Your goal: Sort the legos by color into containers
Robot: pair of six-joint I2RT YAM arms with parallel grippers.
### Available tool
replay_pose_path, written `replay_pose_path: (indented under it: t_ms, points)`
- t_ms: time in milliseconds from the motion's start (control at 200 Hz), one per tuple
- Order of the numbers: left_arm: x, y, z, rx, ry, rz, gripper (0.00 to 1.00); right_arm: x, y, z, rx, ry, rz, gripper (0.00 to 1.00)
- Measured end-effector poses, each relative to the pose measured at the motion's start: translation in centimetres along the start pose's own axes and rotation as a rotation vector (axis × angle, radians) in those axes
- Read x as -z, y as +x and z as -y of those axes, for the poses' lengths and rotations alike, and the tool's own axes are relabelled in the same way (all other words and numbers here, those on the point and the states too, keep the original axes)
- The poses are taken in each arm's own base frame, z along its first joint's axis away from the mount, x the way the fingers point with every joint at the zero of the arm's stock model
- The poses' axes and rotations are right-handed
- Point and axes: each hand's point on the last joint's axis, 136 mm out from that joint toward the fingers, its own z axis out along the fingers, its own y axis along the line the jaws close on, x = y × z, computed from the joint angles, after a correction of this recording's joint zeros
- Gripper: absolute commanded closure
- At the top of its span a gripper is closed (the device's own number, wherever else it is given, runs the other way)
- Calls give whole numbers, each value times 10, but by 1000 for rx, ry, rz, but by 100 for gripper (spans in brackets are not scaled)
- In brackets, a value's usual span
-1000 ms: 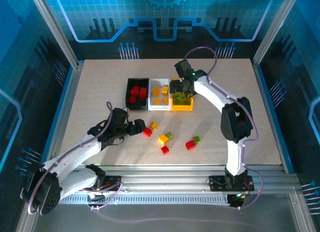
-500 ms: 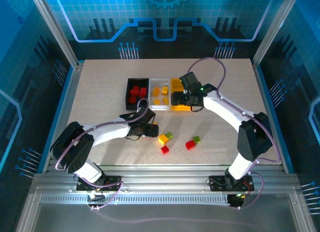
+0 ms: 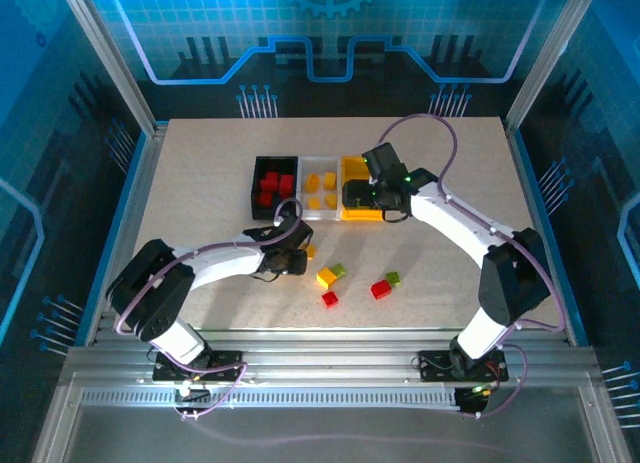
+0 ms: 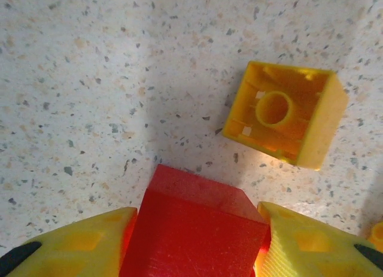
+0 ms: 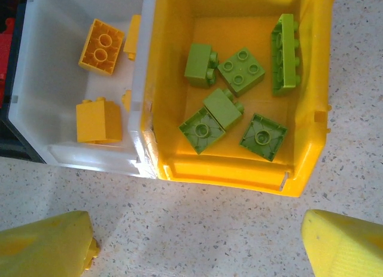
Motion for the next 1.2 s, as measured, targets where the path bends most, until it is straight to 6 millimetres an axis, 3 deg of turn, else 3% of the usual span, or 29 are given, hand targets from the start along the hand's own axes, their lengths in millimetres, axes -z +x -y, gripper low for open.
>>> replay_pose_path:
  t_ms: [95, 190, 330, 430, 555, 705, 911, 1201]
  points:
    - [20, -12, 2, 18, 34, 53, 57, 2, 0, 0, -2, -5, 3, 8]
    - [50, -38, -3, 78, 84, 148, 56, 5, 2, 0, -9, -9, 7, 8]
    - [91, -104, -28, 216, 103, 309, 55, 5, 8, 2, -21, -14, -3, 8]
    - [104, -150, -47, 299, 82, 388, 56, 2, 14, 3, -28, -19, -19, 9]
    - [89, -194, -63, 367, 36, 413, 56, 0, 21, 5, -39, -17, -34, 8]
    - [49, -221, -69, 401, -10, 368, 55, 5, 30, 8, -44, -23, -40, 8]
    - [13, -235, -79, 430, -47, 301, 44, 22, 42, 9, -44, -63, -38, 8]
    - [10, -242, -63, 441, 34, 266, 20, 22, 82, 18, -35, -68, -130, 7]
